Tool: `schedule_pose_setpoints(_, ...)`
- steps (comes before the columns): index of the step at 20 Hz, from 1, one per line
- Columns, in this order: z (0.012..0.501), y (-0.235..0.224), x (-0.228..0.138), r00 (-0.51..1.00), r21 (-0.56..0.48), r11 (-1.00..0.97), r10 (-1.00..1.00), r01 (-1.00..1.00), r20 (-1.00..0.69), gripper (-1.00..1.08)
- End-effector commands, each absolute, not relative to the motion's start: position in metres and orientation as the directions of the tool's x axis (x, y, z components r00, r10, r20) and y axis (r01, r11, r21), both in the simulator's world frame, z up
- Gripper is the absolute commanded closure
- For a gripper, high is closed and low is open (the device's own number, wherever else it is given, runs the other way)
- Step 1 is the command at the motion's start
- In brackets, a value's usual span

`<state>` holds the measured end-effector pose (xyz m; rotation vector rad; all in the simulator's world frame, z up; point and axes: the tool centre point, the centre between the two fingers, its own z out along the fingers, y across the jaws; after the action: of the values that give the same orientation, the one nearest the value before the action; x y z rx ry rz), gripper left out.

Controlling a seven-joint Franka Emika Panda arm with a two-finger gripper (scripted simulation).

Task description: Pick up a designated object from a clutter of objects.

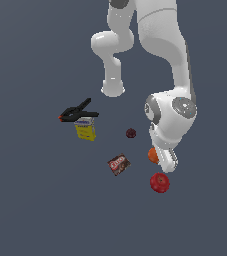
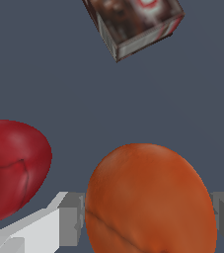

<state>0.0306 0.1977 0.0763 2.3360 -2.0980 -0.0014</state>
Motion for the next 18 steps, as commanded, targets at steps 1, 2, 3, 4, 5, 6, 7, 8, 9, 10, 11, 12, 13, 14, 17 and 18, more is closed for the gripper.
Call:
schedule_pose_setpoints(1, 0.093, 0.2, 0.028, 0.107, -0.001, -0.107, -0.994, -0.994, 0.0, 1.08)
schedule_pose_setpoints(2, 0.1, 0.2, 0.027, 0.107, -0.001, -0.107, -0.994, -0.994, -0.001, 1.08)
schedule_pose_setpoints(3, 0.109, 0.201, 0.025, 0.107, -0.001, -0.107, -0.994, -0.994, -0.001, 1.08)
schedule_pose_setpoints(4, 0.117, 0.202, 0.023, 0.107, -0.001, -0.107, -0.994, -0.994, -0.001, 1.08)
schedule_pose_setpoints(5, 0.127, 0.203, 0.022, 0.107, -0.001, -0.107, -0.994, -0.994, -0.001, 1.08)
schedule_pose_setpoints(6, 0.136, 0.204, 0.02, 0.107, -0.001, -0.107, -0.994, -0.994, -0.001, 1.08)
schedule_pose_setpoints(7, 0.147, 0.206, 0.018, 0.107, -0.001, -0.107, -0.994, -0.994, -0.001, 1.08)
schedule_pose_setpoints(8, 0.157, 0.207, 0.015, 0.107, -0.001, -0.107, -0.994, -0.994, -0.001, 1.08)
schedule_pose_setpoints(9, 0.168, 0.208, 0.013, 0.106, 0.0, -0.106, -0.994, -0.994, 0.0, 1.08)
schedule_pose_setpoints(10, 0.18, 0.209, 0.011, 0.106, 0.0, -0.106, -0.994, -0.994, 0.0, 1.08)
schedule_pose_setpoints(11, 0.192, 0.21, 0.009, 0.106, 0.0, -0.106, -0.994, -0.994, 0.0, 1.08)
schedule_pose_setpoints(12, 0.204, 0.212, 0.007, 0.106, 0.0, -0.106, -0.994, -0.994, 0.0, 1.08)
schedule_pose_setpoints(13, 0.217, 0.213, 0.004, 0.106, -0.001, -0.106, -0.994, -0.994, 0.0, 1.08)
schedule_pose_setpoints(14, 0.229, 0.214, 0.002, 0.106, -0.001, -0.106, -0.994, -0.994, 0.0, 1.08)
schedule_pose_setpoints(17, 0.265, 0.218, -0.004, 0.106, -0.001, -0.106, -0.994, -0.994, 0.001, 1.08)
schedule_pose_setpoints(18, 0.276, 0.219, -0.006, 0.106, -0.001, -0.106, -0.994, -0.994, 0.001, 1.08)
